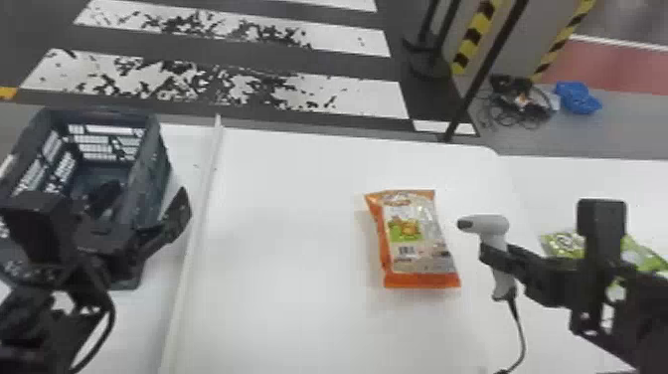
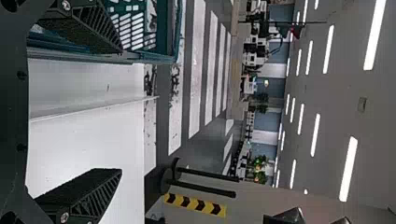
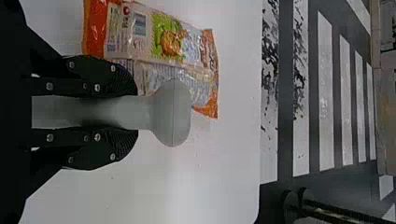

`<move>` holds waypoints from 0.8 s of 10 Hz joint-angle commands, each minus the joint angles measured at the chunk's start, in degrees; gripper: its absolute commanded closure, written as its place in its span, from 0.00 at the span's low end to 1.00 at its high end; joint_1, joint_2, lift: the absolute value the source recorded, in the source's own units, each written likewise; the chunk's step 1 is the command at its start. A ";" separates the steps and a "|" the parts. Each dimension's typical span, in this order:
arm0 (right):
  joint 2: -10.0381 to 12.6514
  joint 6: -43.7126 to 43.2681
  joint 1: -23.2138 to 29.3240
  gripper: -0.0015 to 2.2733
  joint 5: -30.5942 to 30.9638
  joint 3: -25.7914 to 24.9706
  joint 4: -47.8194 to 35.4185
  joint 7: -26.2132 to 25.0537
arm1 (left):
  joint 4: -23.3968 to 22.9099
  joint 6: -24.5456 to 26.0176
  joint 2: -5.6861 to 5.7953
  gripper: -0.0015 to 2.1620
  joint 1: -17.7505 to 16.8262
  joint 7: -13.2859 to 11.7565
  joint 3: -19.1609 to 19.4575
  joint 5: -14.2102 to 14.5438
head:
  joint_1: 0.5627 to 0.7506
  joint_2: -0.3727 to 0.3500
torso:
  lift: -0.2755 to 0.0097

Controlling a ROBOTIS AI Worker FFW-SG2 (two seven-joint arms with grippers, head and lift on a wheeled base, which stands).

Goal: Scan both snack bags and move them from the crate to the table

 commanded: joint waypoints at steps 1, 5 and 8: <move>-1.15 -5.69 -1.92 0.99 -0.21 -1.18 7.09 0.07 | -0.23 0.18 0.00 0.04 -0.01 0.00 -0.07 -0.08 | 0.70 0.22 | 0.66; -4.75 -19.05 -7.11 0.99 0.94 2.07 23.17 0.16 | -0.76 0.35 0.09 0.04 0.43 -0.09 0.02 -0.08 | 0.70 0.12 | 0.66; -6.34 -22.91 -10.63 0.99 2.87 6.29 30.91 0.16 | -1.03 0.35 0.18 0.04 0.43 -0.09 -0.07 -0.08 | 0.70 0.11 | 0.66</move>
